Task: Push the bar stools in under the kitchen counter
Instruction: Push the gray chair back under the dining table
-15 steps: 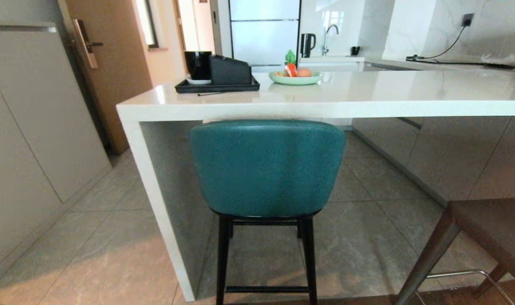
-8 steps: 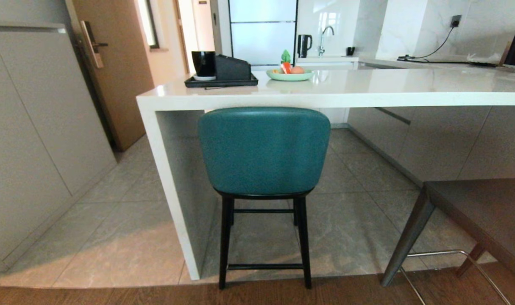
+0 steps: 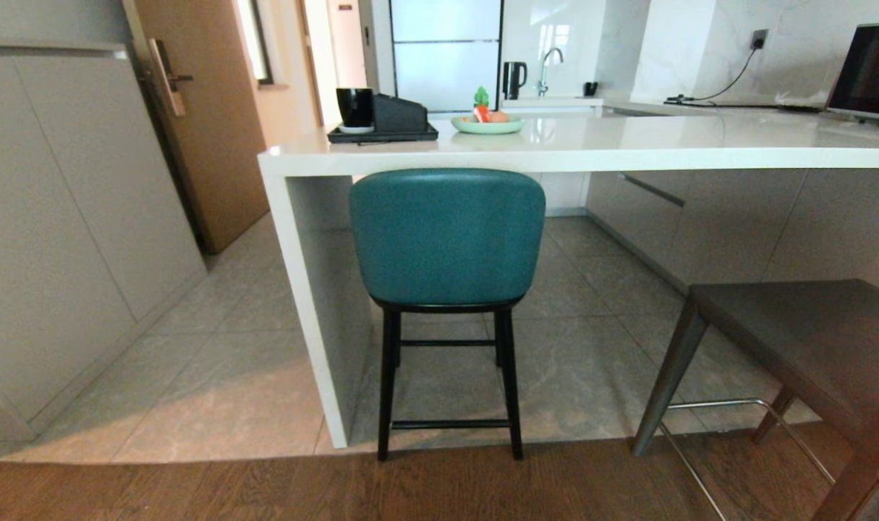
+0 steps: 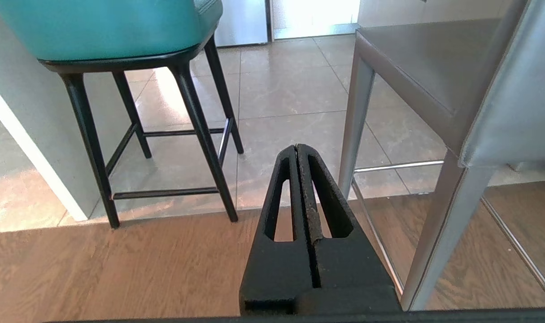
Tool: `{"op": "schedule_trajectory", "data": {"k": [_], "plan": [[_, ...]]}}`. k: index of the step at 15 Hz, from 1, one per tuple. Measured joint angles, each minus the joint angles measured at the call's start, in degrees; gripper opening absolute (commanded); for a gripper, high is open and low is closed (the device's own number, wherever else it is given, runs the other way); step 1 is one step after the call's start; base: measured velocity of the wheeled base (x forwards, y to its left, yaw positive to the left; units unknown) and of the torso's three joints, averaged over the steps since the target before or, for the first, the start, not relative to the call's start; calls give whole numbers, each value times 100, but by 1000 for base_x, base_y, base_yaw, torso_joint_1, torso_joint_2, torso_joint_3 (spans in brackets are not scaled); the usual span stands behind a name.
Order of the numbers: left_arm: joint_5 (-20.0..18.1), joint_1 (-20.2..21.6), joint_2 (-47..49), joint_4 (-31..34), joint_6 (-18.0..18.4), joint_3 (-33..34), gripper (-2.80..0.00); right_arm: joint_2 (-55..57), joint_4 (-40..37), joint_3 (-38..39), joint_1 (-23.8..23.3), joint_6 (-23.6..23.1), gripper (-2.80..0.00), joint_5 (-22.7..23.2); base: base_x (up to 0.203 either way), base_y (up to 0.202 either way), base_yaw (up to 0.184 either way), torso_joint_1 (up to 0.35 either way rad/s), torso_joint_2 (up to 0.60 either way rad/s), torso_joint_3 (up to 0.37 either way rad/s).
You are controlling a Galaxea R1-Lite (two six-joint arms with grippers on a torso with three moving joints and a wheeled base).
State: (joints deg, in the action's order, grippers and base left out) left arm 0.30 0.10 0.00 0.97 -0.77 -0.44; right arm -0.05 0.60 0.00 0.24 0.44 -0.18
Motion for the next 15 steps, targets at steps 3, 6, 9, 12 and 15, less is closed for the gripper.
{"op": "schedule_trajectory", "data": {"k": [3,6,9,12,15], "plan": [[2,-2,0,-1,2,0,-280,1,-1,0,0,0,-280,2,0,0,0,0,0,0],[0,-2,0,-1,0,0,-280,0,-5,0,0,-2,-280,2,0,0,0,0,0,0],[0,-2,0,-1,2,0,-280,0,-1,0,0,0,-280,2,0,0,0,0,0,0],[0,-2,0,-1,0,0,-280,2,-1,0,0,0,-280,0,0,0,0,0,0,0],[-3,-7,0,1,0,0,-280,2,3,0,-1,-1,-280,1,2,-28,3,1,1,1]]}}
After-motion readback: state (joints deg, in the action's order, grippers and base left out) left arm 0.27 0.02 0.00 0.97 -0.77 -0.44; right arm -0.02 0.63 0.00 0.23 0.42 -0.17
